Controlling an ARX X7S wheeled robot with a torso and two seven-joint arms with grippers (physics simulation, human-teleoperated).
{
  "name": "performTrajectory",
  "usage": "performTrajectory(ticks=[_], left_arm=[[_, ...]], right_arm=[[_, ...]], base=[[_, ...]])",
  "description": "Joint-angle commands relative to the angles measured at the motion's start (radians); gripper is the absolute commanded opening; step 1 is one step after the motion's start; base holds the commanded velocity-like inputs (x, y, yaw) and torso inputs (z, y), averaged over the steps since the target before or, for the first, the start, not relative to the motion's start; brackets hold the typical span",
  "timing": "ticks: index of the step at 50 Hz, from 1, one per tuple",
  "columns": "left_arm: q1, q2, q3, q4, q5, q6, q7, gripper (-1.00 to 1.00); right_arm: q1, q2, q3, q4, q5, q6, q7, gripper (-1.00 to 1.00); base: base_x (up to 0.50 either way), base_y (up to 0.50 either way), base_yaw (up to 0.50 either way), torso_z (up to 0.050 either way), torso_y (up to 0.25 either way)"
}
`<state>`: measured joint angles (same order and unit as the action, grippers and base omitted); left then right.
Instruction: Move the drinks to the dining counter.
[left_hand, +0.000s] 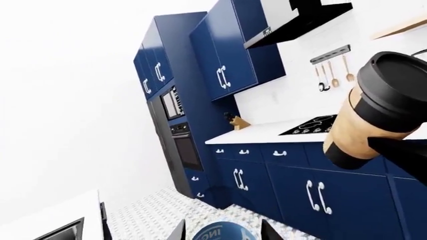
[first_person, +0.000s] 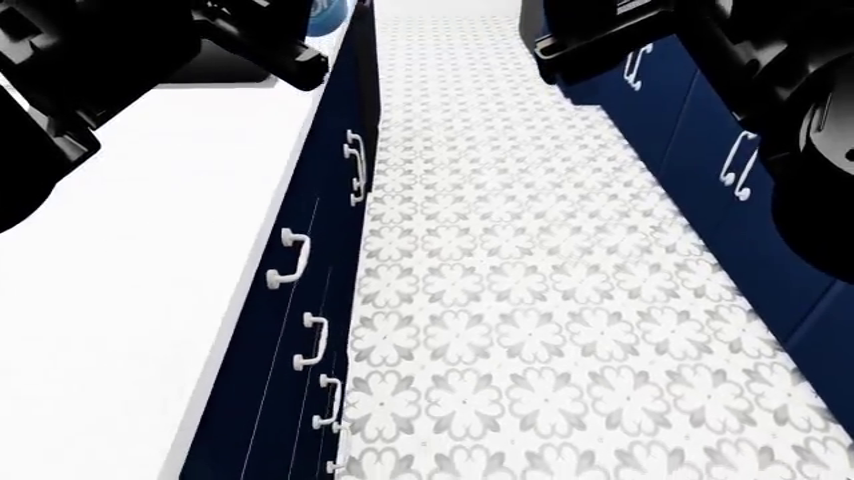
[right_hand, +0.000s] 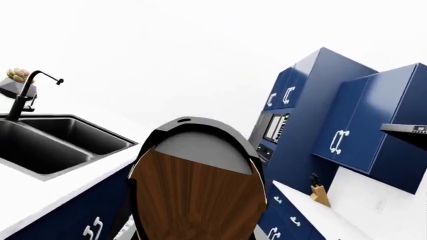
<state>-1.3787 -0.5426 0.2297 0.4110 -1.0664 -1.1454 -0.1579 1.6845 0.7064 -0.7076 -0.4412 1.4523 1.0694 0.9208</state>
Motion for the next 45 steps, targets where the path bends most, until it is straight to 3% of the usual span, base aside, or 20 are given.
performTrajectory(ticks=[1, 19, 34, 45], left_arm=[[-0.006, 0.0, -0.009, 0.002, 0.006, 0.007, -0.015, -1.0], [-0.005, -0.008, -0.002, -0.002, 0.006, 0.015, -0.011, -1.0], [0.002, -0.011, 0.006, -0.005, 0.009, 0.027, -0.007, -1.0], [0.002, -0.014, 0.004, 0.0, 0.001, 0.026, -0.015, -1.0]], right_arm=[[-0.004, 0.007, 0.027, -0.012, -0.019, -0.02, -0.002, -1.0], [0.012, 0.009, 0.019, 0.002, 0.01, 0.004, 0.013, -1.0], [0.001, 0.011, 0.014, -0.001, 0.002, -0.005, 0.008, -1.0], [0.008, 0.014, 0.006, -0.004, 0.003, 0.008, 0.022, -1.0]], base=[[-0.4, -0.42, 0.0, 0.0, 0.0], [-0.04, -0.02, 0.0, 0.001, 0.001], [-0.5, -0.22, 0.0, 0.001, 0.001], [-0.5, 0.0, 0.0, 0.0, 0.001]])
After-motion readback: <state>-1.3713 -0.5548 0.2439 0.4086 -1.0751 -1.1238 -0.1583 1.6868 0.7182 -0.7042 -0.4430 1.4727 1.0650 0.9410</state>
